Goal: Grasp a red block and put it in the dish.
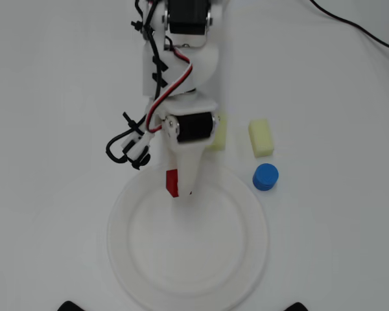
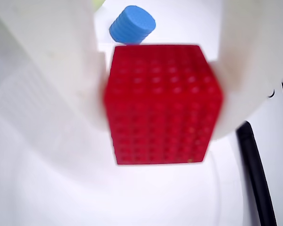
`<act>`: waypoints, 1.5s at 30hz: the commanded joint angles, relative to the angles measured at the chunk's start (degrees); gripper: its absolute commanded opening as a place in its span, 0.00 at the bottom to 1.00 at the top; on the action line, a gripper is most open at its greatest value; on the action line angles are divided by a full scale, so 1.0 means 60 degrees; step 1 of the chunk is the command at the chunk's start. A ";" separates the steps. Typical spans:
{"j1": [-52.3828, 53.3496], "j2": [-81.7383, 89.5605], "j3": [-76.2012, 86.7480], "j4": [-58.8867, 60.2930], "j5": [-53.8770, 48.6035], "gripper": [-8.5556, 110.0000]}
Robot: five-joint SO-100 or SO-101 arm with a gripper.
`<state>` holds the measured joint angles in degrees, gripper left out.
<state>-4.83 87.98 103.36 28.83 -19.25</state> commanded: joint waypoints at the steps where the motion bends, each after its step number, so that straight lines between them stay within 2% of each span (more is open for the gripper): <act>1: -0.0132 -0.0615 -0.1011 -0.0132 0.0190 0.07; 14: -0.0190 -0.2651 -0.2007 -0.0132 0.0103 0.08; 20: -0.0190 -0.2402 -0.2095 0.0264 0.0278 0.20; 22: -0.0205 -0.2227 -0.2271 0.0776 0.0366 0.25; 27: -0.0190 -0.1743 -0.2915 0.2578 0.0410 0.29; 37: 0.0015 0.1143 -0.2593 0.4980 0.0688 0.32; 45: 0.0088 0.5977 0.1333 0.5303 0.0718 0.32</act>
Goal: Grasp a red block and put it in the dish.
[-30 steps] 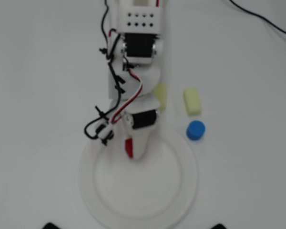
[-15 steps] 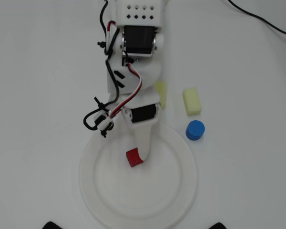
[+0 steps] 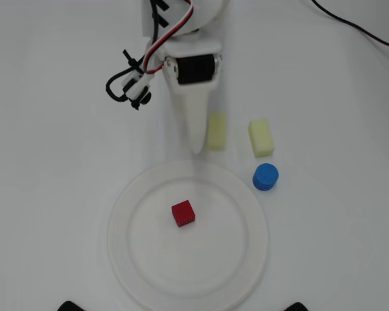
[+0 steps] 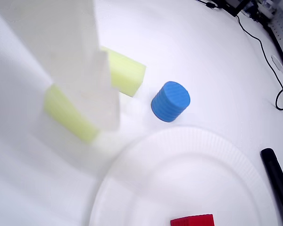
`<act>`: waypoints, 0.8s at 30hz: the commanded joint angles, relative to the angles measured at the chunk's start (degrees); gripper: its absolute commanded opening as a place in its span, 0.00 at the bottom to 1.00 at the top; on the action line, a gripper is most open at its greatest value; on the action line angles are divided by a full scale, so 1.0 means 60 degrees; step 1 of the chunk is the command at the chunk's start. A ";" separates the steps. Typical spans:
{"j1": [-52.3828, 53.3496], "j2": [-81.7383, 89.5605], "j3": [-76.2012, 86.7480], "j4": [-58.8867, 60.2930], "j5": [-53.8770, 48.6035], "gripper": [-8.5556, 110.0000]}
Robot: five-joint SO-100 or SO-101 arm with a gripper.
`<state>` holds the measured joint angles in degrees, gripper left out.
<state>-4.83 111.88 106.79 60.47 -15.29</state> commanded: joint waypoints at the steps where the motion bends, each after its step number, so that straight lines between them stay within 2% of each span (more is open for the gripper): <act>1: 0.0103 0.2637 0.1377 0.0029 0.0103 0.32; 16: -0.0117 1.0137 0.8862 0.0059 0.0703 0.30; 24: -0.0132 1.4282 1.1309 0.1450 0.0762 0.24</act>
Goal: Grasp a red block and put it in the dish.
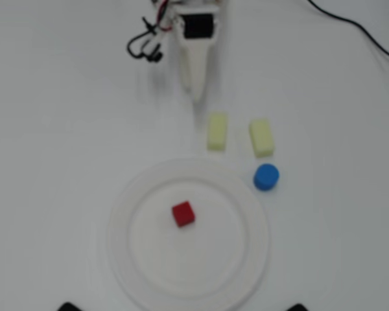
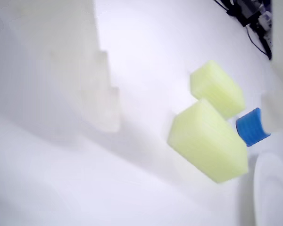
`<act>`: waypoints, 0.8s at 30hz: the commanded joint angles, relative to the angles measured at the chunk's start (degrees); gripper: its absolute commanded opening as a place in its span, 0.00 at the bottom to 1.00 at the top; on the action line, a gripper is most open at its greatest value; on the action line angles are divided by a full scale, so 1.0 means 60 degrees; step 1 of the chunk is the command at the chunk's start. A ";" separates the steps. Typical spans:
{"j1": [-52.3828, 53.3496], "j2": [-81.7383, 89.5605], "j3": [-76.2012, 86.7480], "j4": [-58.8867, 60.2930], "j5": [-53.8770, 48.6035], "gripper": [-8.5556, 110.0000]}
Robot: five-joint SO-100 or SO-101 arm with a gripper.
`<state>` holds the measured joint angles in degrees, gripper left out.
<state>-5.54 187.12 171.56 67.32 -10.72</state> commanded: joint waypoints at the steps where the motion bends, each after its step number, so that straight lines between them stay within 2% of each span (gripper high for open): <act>1: -0.0029 0.1743 0.0586 0.0425 0.0117 0.24; 11: -0.0103 0.1758 0.0981 0.0732 0.0820 0.08; 17: -0.0073 0.1758 0.1055 0.1304 0.1377 0.07; 24: -0.0088 0.1758 0.1714 0.1333 0.0542 0.07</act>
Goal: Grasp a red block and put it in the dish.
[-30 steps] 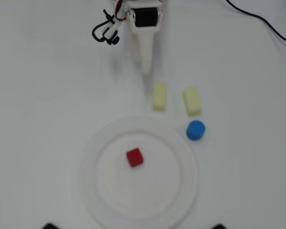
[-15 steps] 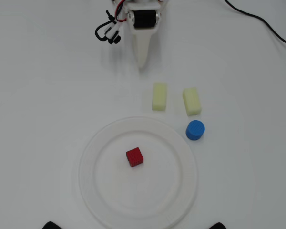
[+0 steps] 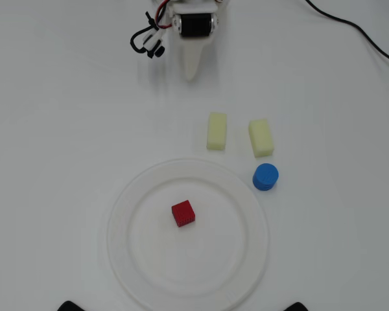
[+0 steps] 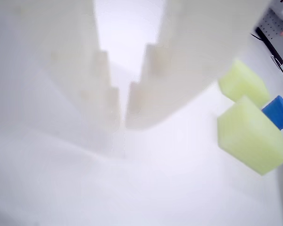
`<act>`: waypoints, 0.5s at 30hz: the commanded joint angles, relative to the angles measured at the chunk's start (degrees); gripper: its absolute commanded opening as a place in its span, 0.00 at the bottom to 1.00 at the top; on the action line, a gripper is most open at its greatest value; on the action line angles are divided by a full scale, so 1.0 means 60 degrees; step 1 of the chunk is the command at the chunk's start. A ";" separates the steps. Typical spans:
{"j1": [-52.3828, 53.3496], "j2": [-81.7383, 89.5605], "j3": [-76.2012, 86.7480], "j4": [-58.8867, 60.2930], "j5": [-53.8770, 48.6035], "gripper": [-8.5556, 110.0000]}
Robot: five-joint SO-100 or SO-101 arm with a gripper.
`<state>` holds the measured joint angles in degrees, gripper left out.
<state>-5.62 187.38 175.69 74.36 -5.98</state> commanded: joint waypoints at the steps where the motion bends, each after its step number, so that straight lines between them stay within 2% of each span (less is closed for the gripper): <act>1: -0.0073 0.1714 0.1084 0.0176 -0.0264 0.07; 15: -0.0059 0.1714 0.1069 0.0176 -0.0308 0.08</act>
<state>-5.71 187.38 175.78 74.36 -7.65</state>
